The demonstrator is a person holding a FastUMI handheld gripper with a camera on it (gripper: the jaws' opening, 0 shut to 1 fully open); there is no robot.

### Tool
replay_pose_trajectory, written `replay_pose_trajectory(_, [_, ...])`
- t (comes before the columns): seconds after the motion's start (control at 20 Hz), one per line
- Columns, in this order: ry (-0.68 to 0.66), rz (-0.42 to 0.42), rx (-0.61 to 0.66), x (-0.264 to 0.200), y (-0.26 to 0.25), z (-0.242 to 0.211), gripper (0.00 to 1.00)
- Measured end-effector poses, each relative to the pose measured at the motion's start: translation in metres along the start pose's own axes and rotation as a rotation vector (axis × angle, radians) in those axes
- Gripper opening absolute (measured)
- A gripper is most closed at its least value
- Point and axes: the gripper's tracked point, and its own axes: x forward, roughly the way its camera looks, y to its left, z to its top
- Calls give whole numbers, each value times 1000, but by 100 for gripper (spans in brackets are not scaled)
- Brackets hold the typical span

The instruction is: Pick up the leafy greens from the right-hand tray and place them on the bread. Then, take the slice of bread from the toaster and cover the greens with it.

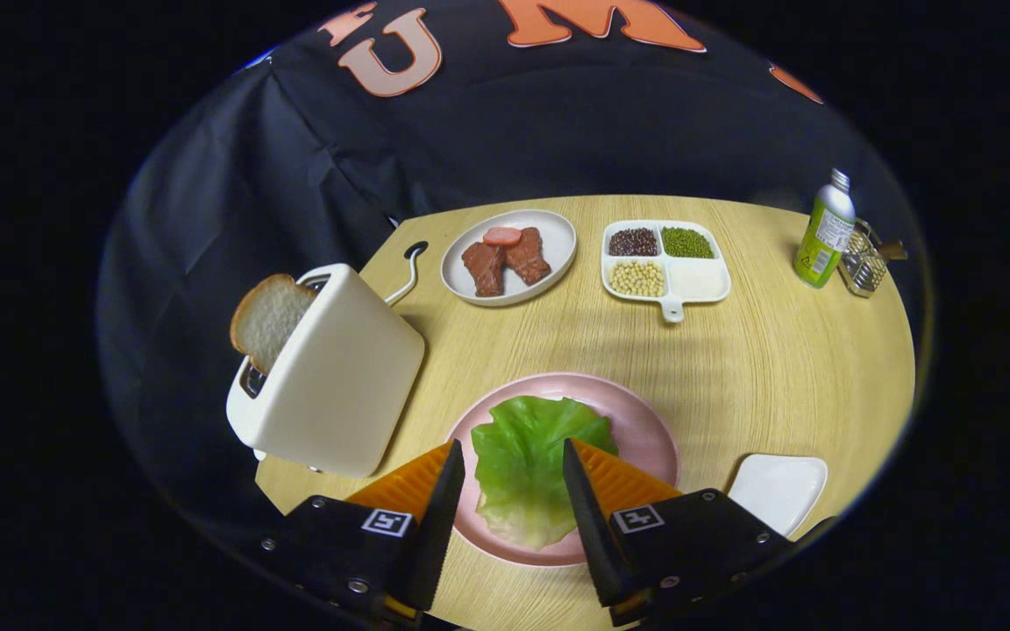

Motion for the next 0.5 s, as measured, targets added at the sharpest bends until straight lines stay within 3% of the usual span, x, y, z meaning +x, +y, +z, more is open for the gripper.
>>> replay_pose_trajectory(0.3, [-11,50,29,-22,40,37,92])
replay_pose_trajectory(0.5, [-23,76,11,-29,74,62,97])
